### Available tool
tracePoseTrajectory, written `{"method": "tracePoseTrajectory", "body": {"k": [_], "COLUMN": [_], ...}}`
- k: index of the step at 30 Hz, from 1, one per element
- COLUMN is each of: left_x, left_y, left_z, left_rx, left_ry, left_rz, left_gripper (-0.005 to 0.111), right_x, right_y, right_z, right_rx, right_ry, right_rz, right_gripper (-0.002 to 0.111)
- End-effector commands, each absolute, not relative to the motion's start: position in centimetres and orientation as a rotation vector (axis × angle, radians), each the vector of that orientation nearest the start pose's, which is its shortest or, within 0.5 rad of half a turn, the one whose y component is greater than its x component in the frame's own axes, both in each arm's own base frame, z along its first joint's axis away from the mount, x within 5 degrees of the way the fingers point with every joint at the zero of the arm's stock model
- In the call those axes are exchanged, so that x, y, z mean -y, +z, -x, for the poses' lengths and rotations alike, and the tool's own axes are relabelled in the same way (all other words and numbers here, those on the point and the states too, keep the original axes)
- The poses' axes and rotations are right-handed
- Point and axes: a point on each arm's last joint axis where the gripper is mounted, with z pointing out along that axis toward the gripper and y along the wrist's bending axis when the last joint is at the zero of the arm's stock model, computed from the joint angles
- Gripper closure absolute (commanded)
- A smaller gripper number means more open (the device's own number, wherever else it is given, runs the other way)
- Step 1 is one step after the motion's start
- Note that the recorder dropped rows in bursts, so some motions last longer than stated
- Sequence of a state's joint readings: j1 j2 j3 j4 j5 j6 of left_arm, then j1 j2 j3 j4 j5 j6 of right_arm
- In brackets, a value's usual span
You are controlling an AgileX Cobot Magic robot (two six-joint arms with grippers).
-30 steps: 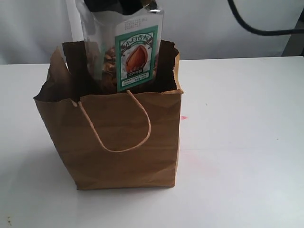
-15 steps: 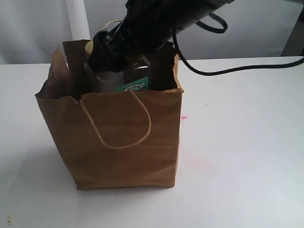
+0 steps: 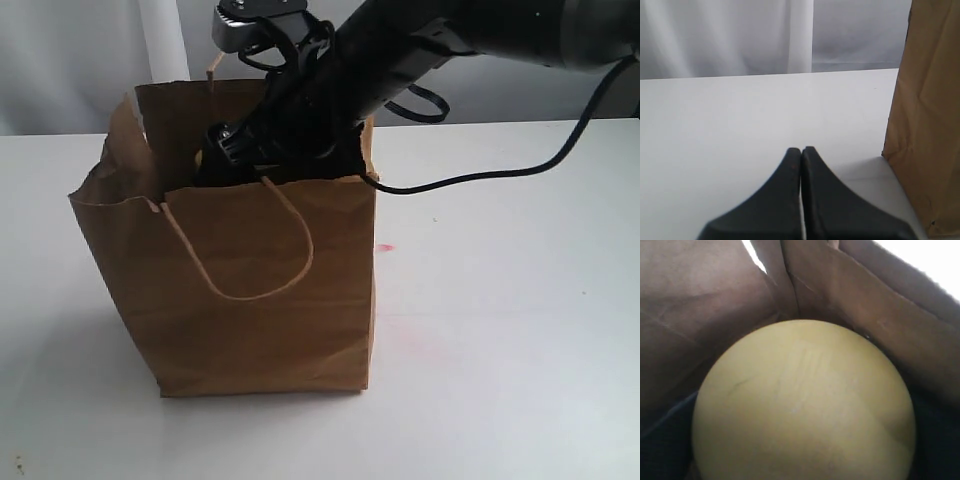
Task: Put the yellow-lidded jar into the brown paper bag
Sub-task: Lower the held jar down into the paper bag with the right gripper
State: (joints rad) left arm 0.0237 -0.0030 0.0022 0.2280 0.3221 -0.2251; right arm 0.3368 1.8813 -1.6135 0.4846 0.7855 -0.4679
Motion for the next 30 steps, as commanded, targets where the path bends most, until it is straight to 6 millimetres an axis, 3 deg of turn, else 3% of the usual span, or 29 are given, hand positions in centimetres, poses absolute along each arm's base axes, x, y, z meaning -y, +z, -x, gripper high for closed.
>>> {"method": "tracePoseTrajectory", "body": {"k": [1,20,30], "left_x": [-0.7,-0.7,-0.7], "left_y": [18.5,18.5,18.5], "left_z": [-5.4,-5.4,-5.4], "left_rx": [-1.789,-1.789,-1.789], "left_ry": [0.066,0.066,0.066], "left_rz": [0.082,0.082,0.082], "left_gripper": [0.106,0.106,0.106], "right_x": [-17.1,-16.9,-17.2], "right_y": [29.1,28.5,25.9], "right_z": [-39.3,-38.6,-39.3], "right_rx": [-2.367,-2.452,-2.525], "right_ry": [0.507,0.503,0.510], "right_rz": [0.690,0.764,0.778], "right_gripper": [0.108,0.108,0.108]}}
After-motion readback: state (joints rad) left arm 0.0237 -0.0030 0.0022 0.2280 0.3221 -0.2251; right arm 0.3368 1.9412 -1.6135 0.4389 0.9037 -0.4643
